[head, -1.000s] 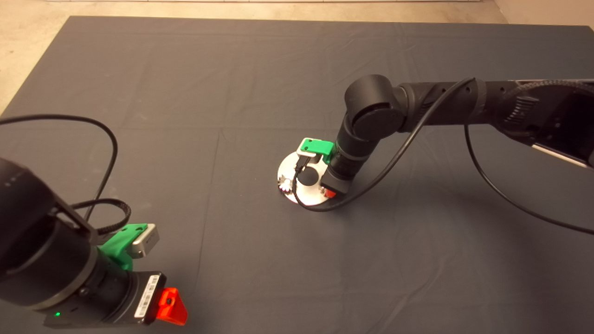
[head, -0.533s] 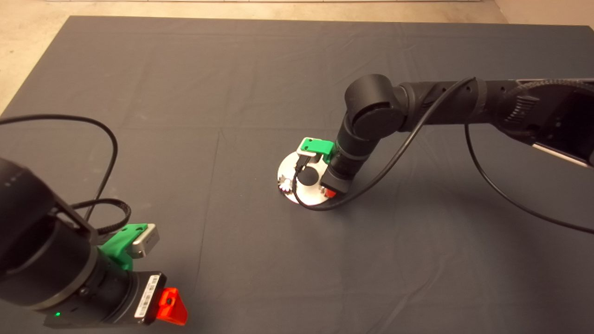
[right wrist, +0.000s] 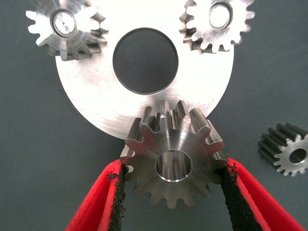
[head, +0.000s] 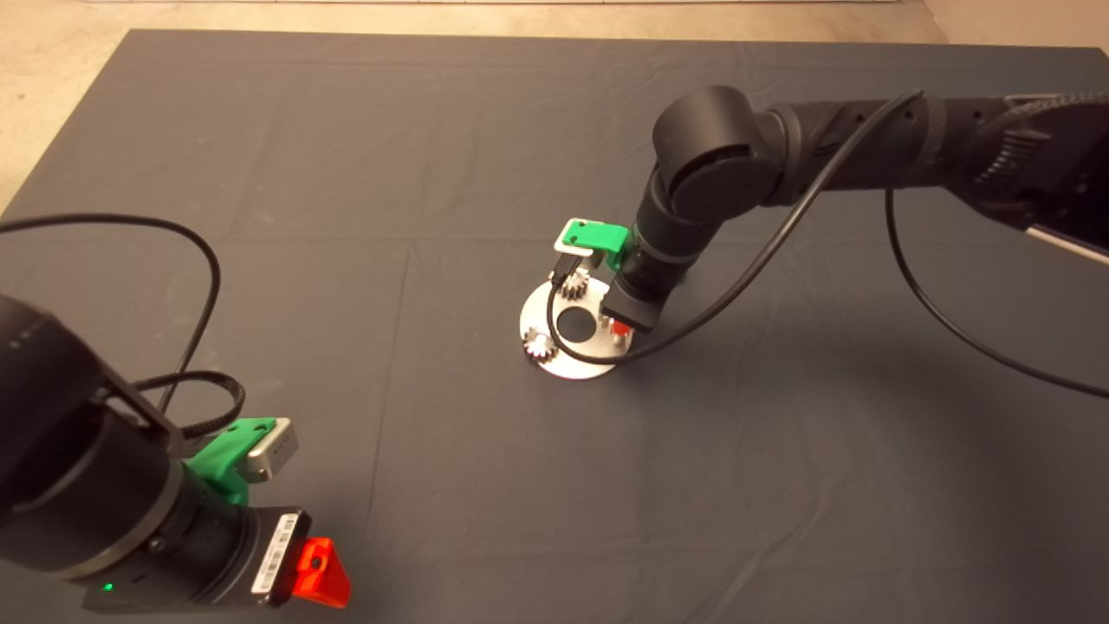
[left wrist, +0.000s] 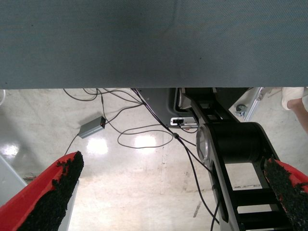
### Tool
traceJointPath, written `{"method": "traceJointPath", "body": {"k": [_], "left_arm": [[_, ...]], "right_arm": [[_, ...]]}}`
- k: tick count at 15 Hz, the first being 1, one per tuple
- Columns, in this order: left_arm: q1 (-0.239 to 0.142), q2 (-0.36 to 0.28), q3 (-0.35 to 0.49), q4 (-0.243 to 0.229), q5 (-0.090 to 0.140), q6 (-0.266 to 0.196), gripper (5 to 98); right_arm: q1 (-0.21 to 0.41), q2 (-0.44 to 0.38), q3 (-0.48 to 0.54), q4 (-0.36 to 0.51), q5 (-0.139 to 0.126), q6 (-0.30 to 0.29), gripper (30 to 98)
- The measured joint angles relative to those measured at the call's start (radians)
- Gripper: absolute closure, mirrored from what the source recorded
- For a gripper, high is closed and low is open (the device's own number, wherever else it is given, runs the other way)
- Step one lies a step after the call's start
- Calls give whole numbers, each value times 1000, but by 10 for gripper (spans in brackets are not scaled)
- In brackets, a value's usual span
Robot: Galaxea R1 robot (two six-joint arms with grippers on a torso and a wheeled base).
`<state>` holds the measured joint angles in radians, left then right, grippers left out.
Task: Remove an incorrectly installed larger gear and replace it with the correct smaller gear
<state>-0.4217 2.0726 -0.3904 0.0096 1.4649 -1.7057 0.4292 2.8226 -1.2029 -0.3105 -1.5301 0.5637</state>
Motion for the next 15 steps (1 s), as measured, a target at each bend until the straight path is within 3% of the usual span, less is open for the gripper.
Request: {"method": "traceJointPath", "body": {"k": [5,9,15], "left_arm": [[0,0,0,0,0,2,61],[0,0,0,0,0,2,61],[0,0,0,0,0,2,61]], "right_arm": [[46,-25,27,38,4,25,827],[53,-114,43,109,1,36,827],[56,-245,168,162,0,37,827]]}}
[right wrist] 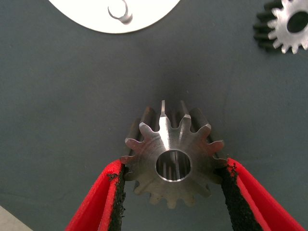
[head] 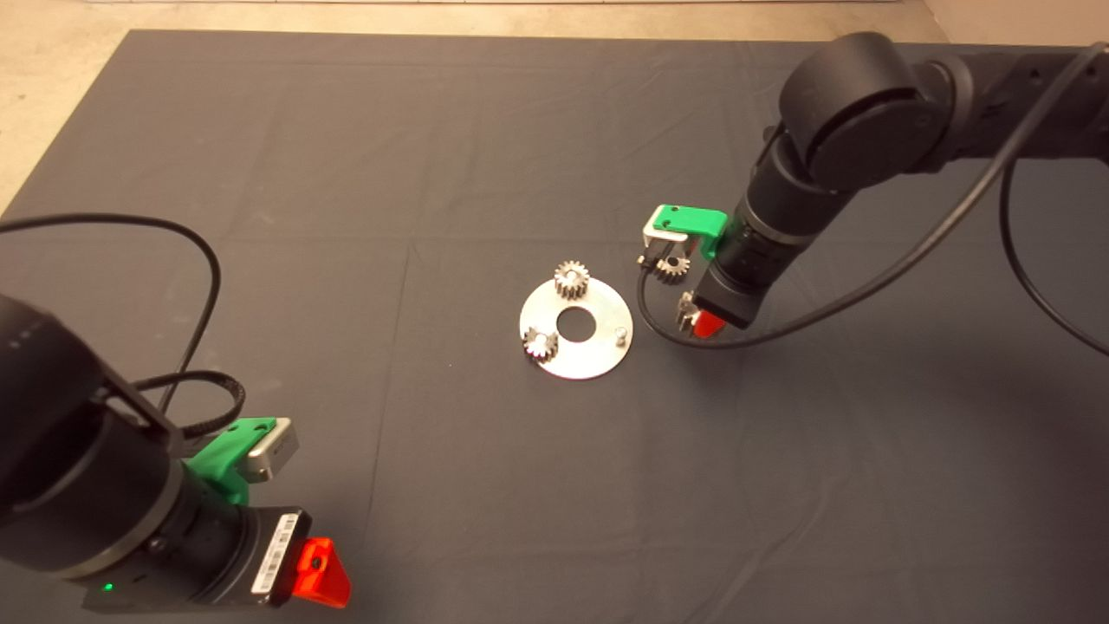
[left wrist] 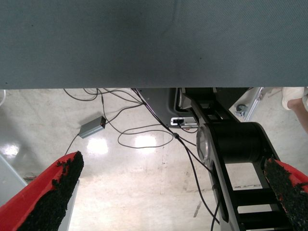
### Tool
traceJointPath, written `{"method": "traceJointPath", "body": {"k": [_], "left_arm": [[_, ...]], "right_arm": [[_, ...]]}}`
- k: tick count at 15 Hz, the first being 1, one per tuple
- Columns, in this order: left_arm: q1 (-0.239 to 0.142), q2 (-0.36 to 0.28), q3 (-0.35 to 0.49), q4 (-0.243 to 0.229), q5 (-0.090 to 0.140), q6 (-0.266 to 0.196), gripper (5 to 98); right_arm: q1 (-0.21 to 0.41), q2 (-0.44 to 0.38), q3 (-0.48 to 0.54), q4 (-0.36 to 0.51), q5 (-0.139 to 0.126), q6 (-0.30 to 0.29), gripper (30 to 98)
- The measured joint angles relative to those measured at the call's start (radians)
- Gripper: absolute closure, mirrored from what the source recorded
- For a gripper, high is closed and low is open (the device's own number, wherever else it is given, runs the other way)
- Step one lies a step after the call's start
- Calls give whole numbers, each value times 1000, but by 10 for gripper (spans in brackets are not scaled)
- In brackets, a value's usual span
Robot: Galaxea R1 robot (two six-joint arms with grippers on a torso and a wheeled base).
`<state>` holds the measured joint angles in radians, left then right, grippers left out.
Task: Remove an incorrectly installed larger gear and replace it with the correct smaller gear
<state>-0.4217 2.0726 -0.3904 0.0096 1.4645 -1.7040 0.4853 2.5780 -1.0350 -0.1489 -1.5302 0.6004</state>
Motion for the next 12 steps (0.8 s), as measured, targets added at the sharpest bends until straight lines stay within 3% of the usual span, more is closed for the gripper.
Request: {"method": "traceJointPath", "body": {"k": [5,12], "left_arm": [[0,0,0,0,0,0,61],[0,0,0,0,1,-1,61]], "right_arm": [[-10,-87,43,0,-3,2,827],[-92,-127,57,-13,-1,1,827]]}}
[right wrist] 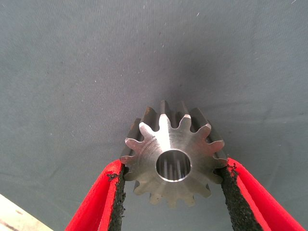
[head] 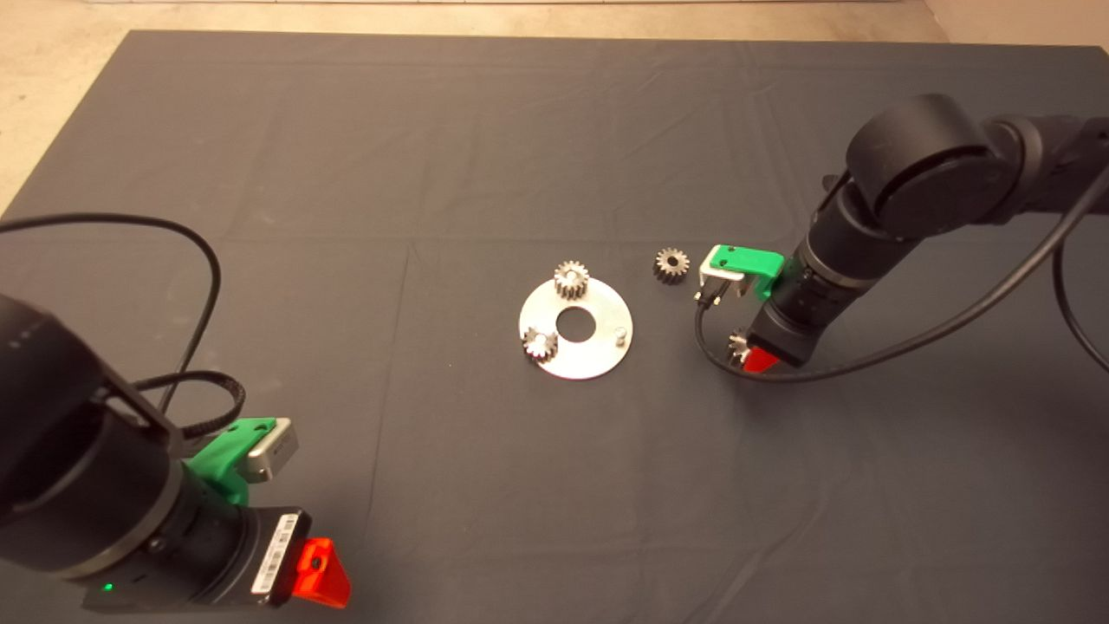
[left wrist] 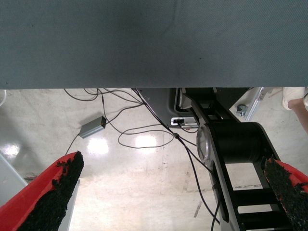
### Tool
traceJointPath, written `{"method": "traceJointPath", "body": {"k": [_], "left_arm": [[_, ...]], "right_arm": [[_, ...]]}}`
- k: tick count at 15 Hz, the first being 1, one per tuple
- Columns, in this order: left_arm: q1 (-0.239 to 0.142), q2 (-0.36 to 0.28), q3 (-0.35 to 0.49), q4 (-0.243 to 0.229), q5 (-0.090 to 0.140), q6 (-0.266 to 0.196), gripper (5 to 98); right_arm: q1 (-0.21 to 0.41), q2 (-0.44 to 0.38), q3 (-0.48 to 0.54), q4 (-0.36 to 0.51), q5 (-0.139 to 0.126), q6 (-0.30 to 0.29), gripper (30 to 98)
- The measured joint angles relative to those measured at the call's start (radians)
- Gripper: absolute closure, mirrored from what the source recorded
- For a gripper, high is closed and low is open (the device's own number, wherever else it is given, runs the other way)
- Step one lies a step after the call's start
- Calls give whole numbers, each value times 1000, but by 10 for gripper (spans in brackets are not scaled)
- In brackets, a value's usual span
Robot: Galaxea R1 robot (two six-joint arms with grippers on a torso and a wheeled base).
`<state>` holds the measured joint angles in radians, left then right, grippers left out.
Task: Remove an incorrectly installed larger gear and replace it with the correct smaller gear
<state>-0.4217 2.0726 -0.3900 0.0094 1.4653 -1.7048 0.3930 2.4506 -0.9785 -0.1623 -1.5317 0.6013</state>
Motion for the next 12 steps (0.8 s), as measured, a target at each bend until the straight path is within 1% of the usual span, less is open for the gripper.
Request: {"method": "traceJointPath", "body": {"k": [3,8,12], "left_arm": [[0,0,0,0,0,0,61],[0,0,0,0,0,0,61],[0,0,0,0,0,0,61]], "right_arm": [[-3,-3,1,-9,1,0,827],[-20,-8,1,-56,1,-1,827],[-49,-8,-4,-102,2,0,827]]}}
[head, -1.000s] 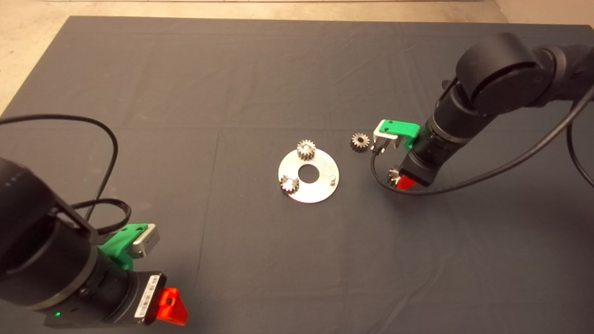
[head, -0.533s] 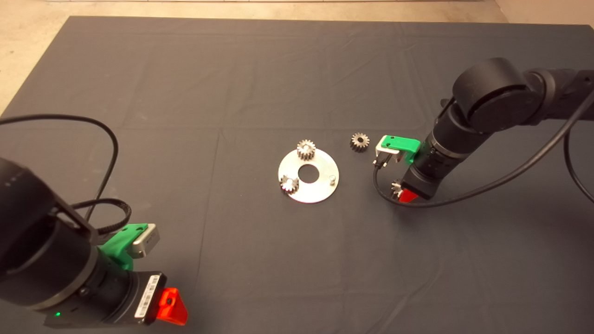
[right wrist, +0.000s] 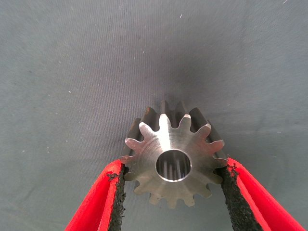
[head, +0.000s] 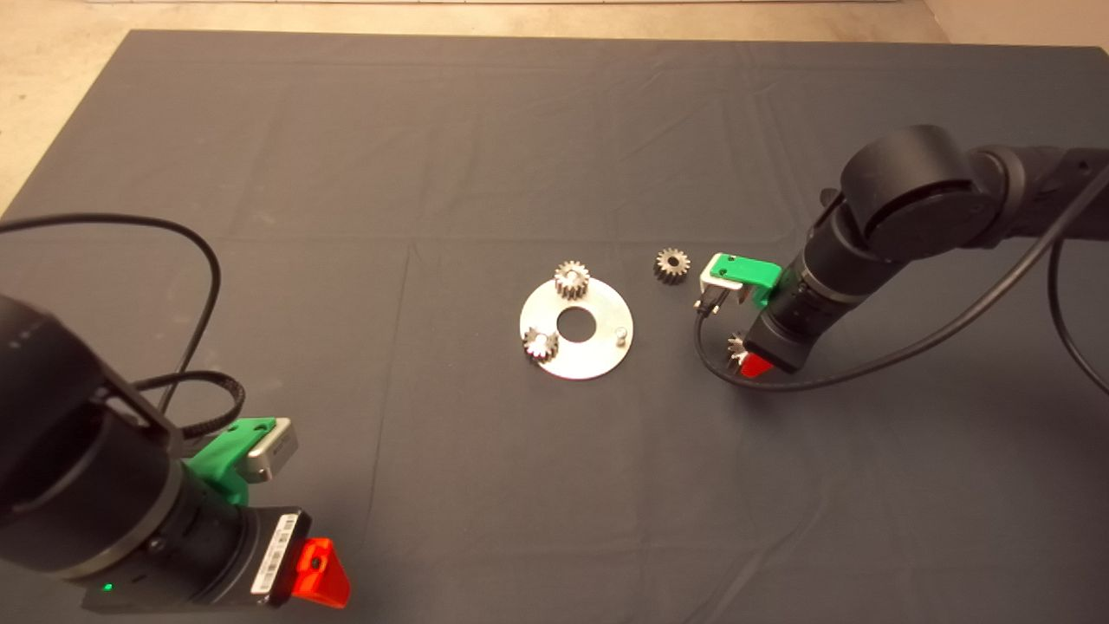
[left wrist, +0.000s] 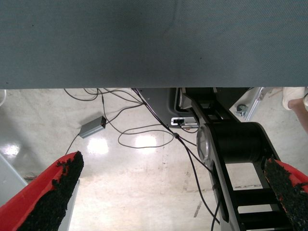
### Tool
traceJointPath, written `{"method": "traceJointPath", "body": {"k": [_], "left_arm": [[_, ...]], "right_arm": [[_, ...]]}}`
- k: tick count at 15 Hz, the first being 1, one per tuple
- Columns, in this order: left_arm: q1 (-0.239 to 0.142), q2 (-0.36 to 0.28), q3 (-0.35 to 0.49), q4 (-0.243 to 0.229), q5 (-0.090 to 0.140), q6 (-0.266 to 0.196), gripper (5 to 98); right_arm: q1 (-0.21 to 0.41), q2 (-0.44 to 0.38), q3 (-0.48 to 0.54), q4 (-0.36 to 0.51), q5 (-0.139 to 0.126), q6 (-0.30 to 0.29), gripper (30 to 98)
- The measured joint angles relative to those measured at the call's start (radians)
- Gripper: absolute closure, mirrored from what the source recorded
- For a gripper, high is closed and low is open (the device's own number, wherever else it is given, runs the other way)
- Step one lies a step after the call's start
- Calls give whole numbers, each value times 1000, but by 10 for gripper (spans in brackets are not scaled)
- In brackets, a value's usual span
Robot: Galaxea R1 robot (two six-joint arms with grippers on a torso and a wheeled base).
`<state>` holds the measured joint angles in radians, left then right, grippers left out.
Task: Remove an incorrectly installed larger gear and replace it with the correct smaller gear
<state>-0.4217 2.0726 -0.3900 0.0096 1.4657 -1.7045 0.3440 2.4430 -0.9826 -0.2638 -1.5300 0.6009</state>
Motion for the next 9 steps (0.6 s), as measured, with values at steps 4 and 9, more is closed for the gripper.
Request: {"method": "traceJointPath", "body": {"k": [4,9], "left_arm": [[0,0,0,0,0,0,61],[0,0,0,0,0,0,61]], "right_arm": [[-3,0,-3,-16,0,0,826],[-3,0,-3,-18,0,0,824]]}}
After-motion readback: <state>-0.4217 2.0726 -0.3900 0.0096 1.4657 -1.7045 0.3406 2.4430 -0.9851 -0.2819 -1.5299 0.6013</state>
